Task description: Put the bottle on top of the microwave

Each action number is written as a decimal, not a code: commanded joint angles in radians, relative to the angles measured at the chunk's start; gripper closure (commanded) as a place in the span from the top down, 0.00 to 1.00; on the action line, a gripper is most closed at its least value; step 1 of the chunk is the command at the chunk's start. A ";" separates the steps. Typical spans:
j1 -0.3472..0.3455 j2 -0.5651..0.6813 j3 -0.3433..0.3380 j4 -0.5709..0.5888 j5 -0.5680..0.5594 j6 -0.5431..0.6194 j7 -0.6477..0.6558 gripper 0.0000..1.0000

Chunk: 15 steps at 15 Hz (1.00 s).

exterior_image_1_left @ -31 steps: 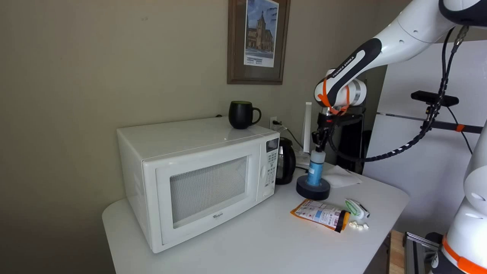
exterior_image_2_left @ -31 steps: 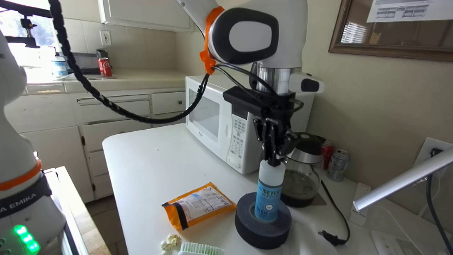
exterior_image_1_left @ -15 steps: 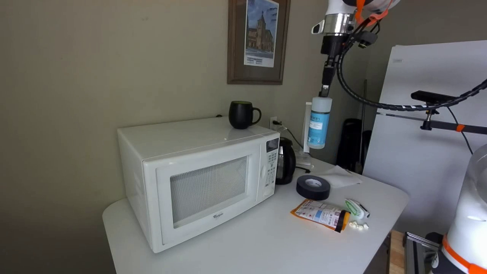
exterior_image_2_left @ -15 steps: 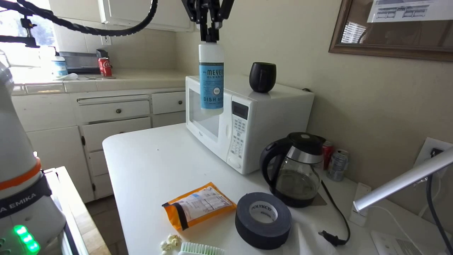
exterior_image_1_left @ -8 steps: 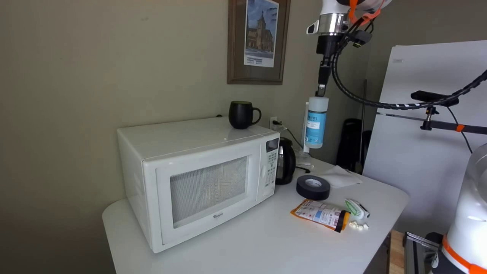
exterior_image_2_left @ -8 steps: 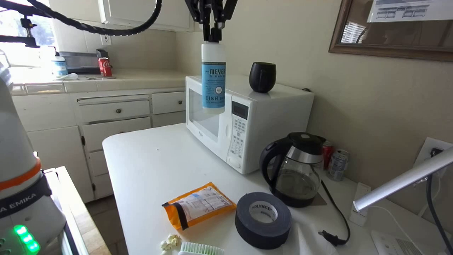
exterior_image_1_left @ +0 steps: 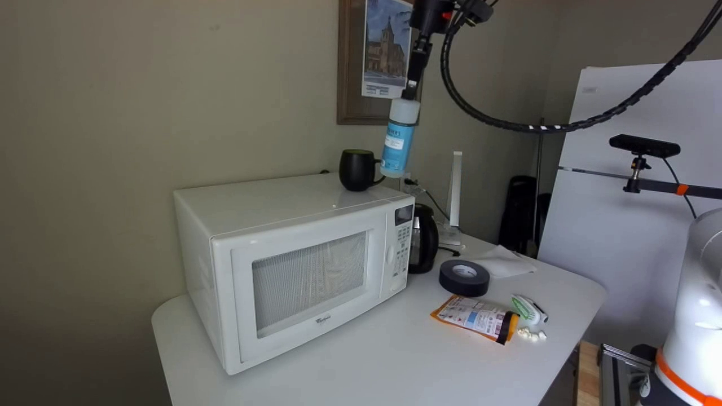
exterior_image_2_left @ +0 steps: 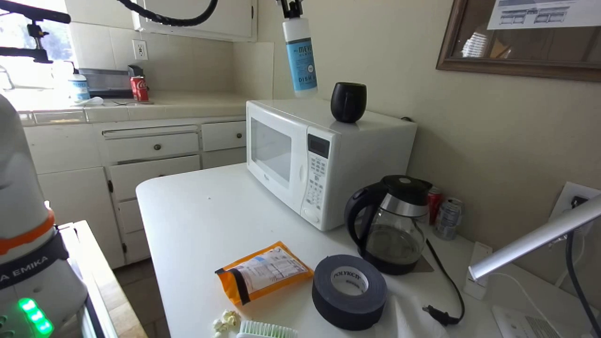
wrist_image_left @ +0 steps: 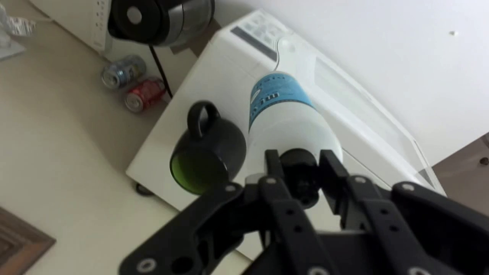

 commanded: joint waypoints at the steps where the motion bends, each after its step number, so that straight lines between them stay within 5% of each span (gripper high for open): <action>1: 0.030 0.209 0.023 0.256 0.054 -0.036 -0.045 0.07; 8: -0.014 0.471 0.042 0.521 0.113 -0.129 -0.050 0.07; 15: -0.017 0.605 0.040 0.706 0.112 -0.270 -0.029 0.07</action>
